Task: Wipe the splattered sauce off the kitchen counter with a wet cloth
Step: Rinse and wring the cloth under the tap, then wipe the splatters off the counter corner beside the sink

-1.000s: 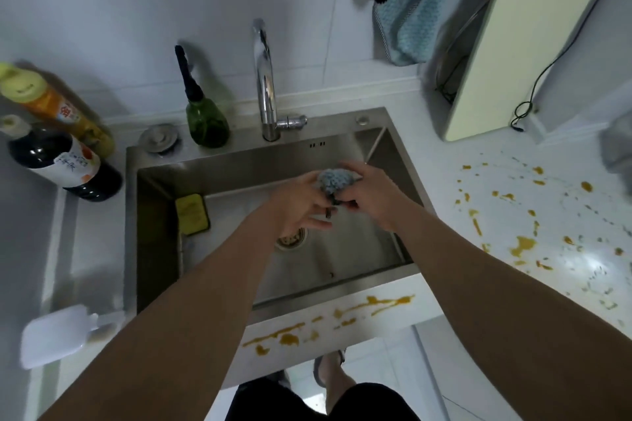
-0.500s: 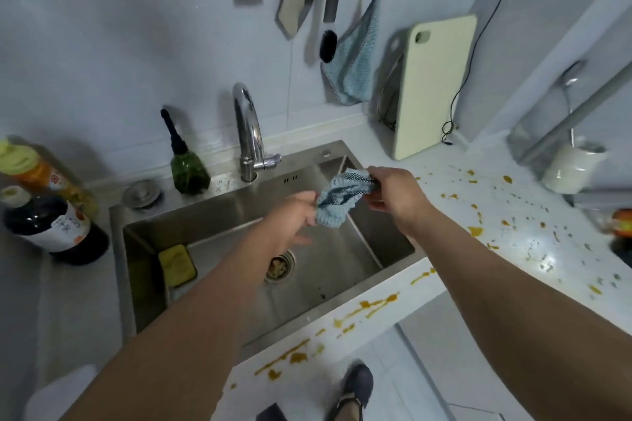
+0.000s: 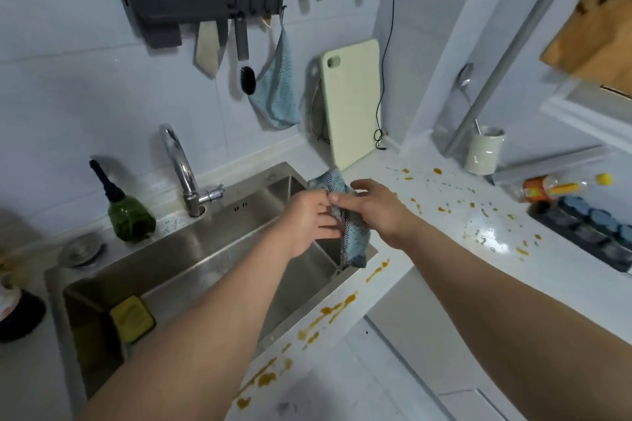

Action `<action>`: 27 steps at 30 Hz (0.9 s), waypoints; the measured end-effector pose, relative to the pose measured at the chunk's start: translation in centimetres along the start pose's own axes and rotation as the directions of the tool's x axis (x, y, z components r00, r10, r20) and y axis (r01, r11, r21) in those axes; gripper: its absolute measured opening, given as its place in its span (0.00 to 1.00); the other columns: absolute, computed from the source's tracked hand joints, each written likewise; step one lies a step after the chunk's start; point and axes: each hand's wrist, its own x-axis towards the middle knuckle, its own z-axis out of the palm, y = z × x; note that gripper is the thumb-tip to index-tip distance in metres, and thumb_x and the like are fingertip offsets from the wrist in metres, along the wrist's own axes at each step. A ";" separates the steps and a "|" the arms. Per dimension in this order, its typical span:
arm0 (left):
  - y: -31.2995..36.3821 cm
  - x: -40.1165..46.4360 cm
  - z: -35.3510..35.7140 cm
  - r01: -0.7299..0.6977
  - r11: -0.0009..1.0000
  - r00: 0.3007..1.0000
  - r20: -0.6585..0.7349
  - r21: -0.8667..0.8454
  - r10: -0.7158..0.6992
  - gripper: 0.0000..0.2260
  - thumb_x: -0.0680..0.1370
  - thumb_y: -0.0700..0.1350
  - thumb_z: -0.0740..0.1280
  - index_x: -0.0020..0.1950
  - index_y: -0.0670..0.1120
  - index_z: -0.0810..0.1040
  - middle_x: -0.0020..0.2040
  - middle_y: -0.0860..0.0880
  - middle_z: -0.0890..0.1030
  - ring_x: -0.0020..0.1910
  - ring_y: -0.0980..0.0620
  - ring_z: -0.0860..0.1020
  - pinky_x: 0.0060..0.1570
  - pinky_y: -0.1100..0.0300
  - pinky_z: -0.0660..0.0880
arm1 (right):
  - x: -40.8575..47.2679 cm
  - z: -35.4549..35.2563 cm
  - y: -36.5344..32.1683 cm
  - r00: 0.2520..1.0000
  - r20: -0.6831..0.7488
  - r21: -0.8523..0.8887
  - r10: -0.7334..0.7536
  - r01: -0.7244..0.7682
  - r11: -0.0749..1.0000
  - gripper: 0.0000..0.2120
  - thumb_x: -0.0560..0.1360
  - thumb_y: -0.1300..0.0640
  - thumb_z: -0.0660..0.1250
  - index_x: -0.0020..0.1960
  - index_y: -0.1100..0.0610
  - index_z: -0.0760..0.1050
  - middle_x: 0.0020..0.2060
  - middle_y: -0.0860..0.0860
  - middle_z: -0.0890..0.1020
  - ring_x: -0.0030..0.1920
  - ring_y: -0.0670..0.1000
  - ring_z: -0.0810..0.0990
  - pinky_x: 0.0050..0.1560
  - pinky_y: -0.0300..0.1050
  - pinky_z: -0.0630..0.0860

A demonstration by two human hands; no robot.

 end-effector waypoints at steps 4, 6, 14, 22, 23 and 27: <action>-0.1 0.0 3.5 -0.015 0.992 1.000 -0.008 0.126 0.016 0.11 0.84 0.36 0.59 0.54 0.45 0.79 0.47 0.40 0.84 0.41 0.42 0.83 0.51 0.45 0.81 | -1.6 -2.8 1.3 0.998 0.063 0.051 -0.017 0.013 0.999 0.16 0.73 0.54 0.77 0.57 0.60 0.81 0.50 0.59 0.86 0.50 0.57 0.86 0.50 0.51 0.82; -0.4 0.0 5.2 -0.064 0.971 0.998 0.023 0.230 0.060 0.08 0.84 0.38 0.63 0.55 0.46 0.81 0.45 0.43 0.85 0.36 0.45 0.83 0.45 0.48 0.82 | -2.5 -4.6 2.0 0.997 0.080 0.033 0.000 -0.002 0.999 0.10 0.76 0.54 0.72 0.56 0.54 0.83 0.52 0.56 0.86 0.52 0.56 0.85 0.54 0.53 0.79; -2.4 -0.3 16.0 -0.211 0.812 0.974 0.051 0.544 0.219 0.06 0.80 0.34 0.66 0.47 0.31 0.77 0.44 0.33 0.81 0.38 0.48 0.79 0.37 0.49 0.79 | -7.4 -13.9 6.3 0.999 -0.025 0.120 0.035 -0.032 0.992 0.08 0.81 0.57 0.65 0.47 0.60 0.79 0.38 0.55 0.79 0.38 0.52 0.77 0.44 0.47 0.79; -3.9 -0.6 25.4 -0.081 0.976 0.992 -0.081 0.204 0.099 0.03 0.70 0.33 0.64 0.37 0.40 0.74 0.32 0.44 0.77 0.34 0.47 0.78 0.39 0.57 0.74 | -11.4 -24.0 10.8 0.957 -0.252 0.296 0.145 -0.066 0.953 0.12 0.75 0.65 0.57 0.48 0.65 0.79 0.42 0.59 0.83 0.40 0.57 0.82 0.46 0.53 0.84; -4.3 -0.7 26.7 -0.081 0.984 0.992 -0.081 0.158 0.095 0.02 0.68 0.37 0.66 0.40 0.41 0.76 0.35 0.42 0.76 0.37 0.45 0.77 0.41 0.52 0.72 | -11.8 -25.2 11.3 0.937 -0.308 0.299 0.165 -0.069 0.952 0.10 0.75 0.67 0.57 0.45 0.65 0.77 0.39 0.60 0.81 0.38 0.57 0.80 0.41 0.51 0.83; -5.8 -0.6 30.3 -0.048 0.980 0.999 0.002 0.191 0.049 0.26 0.67 0.44 0.81 0.60 0.36 0.78 0.53 0.42 0.81 0.55 0.40 0.82 0.59 0.47 0.77 | -13.0 -28.6 13.3 0.915 -0.353 0.435 0.196 -0.025 0.900 0.05 0.78 0.61 0.65 0.52 0.63 0.75 0.45 0.60 0.81 0.42 0.57 0.81 0.42 0.50 0.82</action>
